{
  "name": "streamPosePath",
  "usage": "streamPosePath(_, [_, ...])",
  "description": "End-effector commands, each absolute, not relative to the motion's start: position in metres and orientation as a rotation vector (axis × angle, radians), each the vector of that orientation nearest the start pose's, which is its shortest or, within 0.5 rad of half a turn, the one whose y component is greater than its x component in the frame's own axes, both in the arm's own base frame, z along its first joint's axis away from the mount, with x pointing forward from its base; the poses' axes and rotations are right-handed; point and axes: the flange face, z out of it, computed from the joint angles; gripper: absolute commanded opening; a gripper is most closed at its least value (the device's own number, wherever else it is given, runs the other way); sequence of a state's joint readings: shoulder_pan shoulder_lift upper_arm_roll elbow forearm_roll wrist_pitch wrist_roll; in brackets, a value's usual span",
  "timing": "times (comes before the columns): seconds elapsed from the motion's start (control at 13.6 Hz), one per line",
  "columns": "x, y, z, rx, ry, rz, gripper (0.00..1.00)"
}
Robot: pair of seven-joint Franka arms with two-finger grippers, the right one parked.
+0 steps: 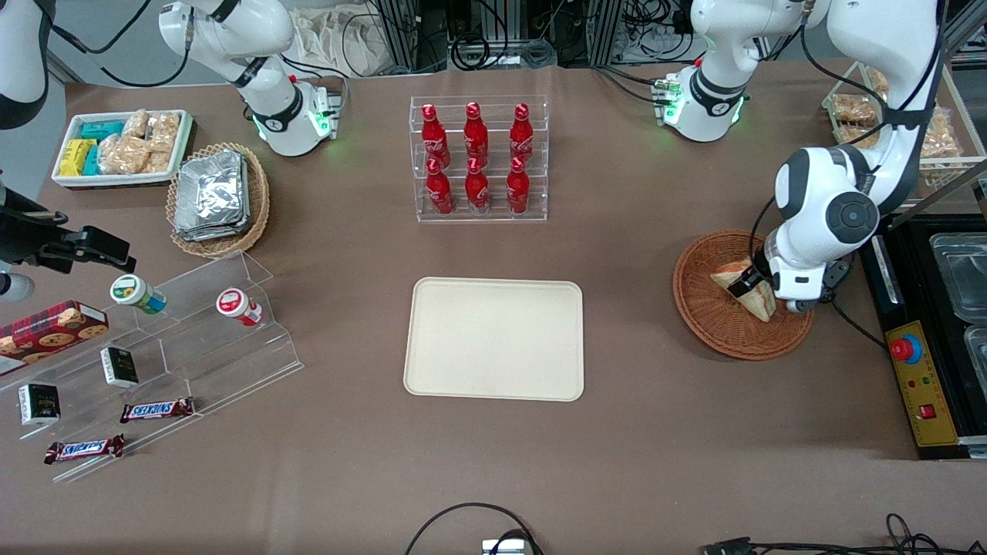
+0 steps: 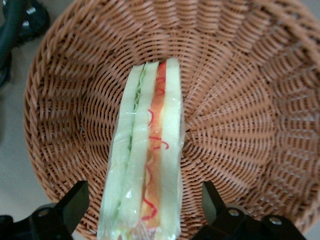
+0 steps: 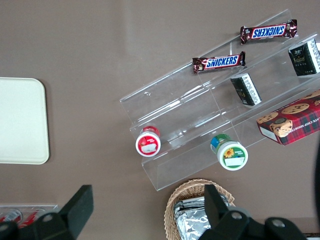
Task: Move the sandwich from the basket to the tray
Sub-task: 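Close the left gripper on the sandwich's edge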
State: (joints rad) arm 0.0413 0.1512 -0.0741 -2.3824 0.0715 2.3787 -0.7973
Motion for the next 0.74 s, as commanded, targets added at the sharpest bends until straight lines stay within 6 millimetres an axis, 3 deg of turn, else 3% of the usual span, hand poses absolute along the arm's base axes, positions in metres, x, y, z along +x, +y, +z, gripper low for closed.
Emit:
streamPosePath(0.0, [0.481,-0.014,0.234,-2.848,-1.088,0.190,1.00])
streamPosePath(0.07, [0.482,-0.015,0.233,-2.850,-1.086,0.187,0.94])
streamPosePath(0.22, [0.483,-0.014,0.236,-2.852,-1.088,0.178,0.30])
streamPosePath(0.29, [0.483,-0.014,0.235,-2.851,-1.085,0.181,0.19])
streamPosePath(0.37, [0.483,-0.015,0.236,-2.852,-1.070,0.181,0.00])
streamPosePath(0.66, [0.489,-0.015,0.256,-2.858,-1.057,0.158,0.00])
